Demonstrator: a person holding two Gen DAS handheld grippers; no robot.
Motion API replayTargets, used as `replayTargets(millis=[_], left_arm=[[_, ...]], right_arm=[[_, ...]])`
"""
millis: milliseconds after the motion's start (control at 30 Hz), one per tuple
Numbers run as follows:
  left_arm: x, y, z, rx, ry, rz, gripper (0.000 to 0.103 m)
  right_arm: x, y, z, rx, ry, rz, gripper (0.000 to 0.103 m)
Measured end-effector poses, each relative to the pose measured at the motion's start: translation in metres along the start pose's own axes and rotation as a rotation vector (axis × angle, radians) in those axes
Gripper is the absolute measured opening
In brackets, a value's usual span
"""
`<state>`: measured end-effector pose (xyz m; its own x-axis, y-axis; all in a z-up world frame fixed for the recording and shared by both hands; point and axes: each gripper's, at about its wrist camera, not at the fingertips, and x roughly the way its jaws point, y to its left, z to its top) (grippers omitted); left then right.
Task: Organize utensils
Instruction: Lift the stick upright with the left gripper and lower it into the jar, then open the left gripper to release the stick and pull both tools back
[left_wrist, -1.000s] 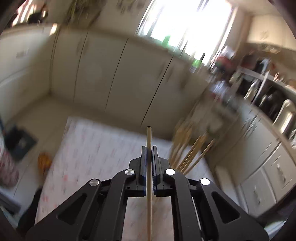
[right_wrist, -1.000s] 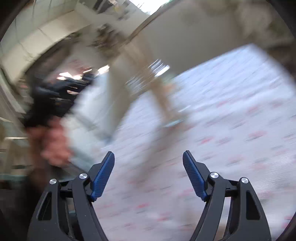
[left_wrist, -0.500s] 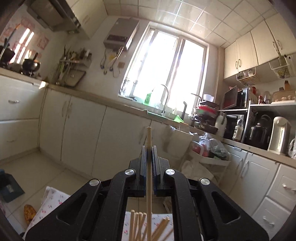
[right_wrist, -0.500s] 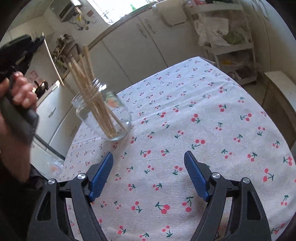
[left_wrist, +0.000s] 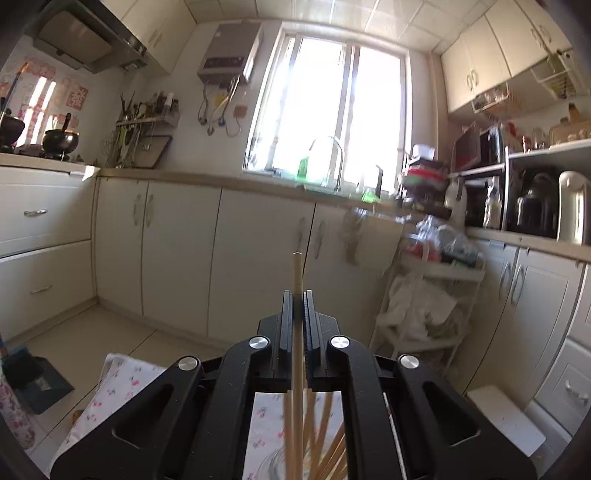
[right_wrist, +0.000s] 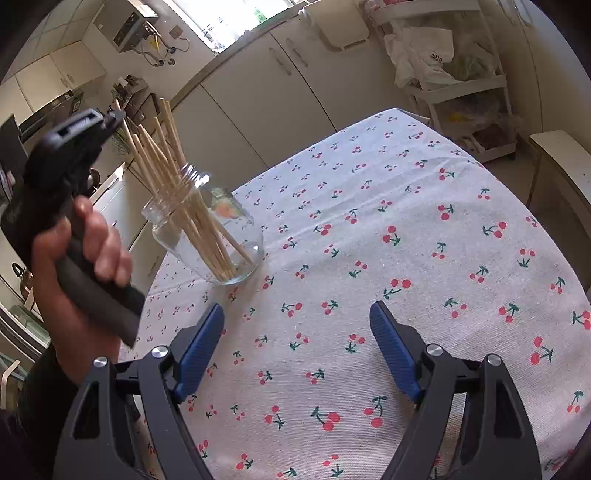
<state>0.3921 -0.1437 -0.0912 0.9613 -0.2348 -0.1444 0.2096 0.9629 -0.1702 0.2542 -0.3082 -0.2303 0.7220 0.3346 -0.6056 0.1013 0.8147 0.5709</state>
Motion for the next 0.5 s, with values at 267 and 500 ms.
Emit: replayTargets(millis=[267, 500], left_arm=[[-0.018, 0.009, -0.023, 0.053, 0.151, 0.015, 0.005], [-0.065, 0.013, -0.015, 0.084, 0.265, 0.034, 0.011]], right_arm=[[0.001, 0.0, 0.0, 0.006, 0.011, -0.009, 0.081], [-0.004, 0.001, -0.001, 0.007, -0.011, -0.041, 0.082]])
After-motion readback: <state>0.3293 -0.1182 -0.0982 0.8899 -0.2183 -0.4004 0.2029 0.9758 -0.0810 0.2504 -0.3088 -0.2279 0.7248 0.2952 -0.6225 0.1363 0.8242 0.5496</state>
